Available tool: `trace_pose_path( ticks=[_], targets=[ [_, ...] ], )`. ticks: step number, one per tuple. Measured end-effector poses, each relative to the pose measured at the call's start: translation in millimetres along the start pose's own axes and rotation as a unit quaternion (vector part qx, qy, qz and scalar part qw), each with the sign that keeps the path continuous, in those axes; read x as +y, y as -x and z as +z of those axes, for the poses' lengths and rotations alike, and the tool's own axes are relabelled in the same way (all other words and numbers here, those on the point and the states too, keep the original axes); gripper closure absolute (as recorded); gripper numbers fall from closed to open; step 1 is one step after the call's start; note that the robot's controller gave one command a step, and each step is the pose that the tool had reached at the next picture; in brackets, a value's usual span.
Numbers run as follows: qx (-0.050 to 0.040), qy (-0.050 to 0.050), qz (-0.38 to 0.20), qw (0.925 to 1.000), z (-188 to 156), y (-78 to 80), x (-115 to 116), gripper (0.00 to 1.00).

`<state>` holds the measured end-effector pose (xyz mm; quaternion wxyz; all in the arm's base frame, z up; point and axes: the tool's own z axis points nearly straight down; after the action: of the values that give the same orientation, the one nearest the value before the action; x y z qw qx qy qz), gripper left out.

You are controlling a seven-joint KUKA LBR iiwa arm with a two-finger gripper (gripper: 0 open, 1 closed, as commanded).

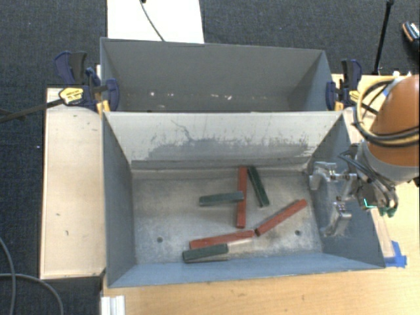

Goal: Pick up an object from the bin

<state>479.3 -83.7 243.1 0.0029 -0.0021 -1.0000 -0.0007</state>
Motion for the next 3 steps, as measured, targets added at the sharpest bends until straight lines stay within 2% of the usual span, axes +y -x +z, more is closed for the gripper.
trace_pose_path(
  ticks=[1, 2, 3],
  targets=[
    [-0.0043, -0.001, -0.002, 1.0000, -4, 1.6, 0, 0.00],
    [-0.0063, -0.001, -0.054, 0.9985, 44, 20.1, 6, 0.00],
    [-0.0050, -0.001, -0.157, 0.9875, 79, 44.0, 24, 0.00]
  ],
)
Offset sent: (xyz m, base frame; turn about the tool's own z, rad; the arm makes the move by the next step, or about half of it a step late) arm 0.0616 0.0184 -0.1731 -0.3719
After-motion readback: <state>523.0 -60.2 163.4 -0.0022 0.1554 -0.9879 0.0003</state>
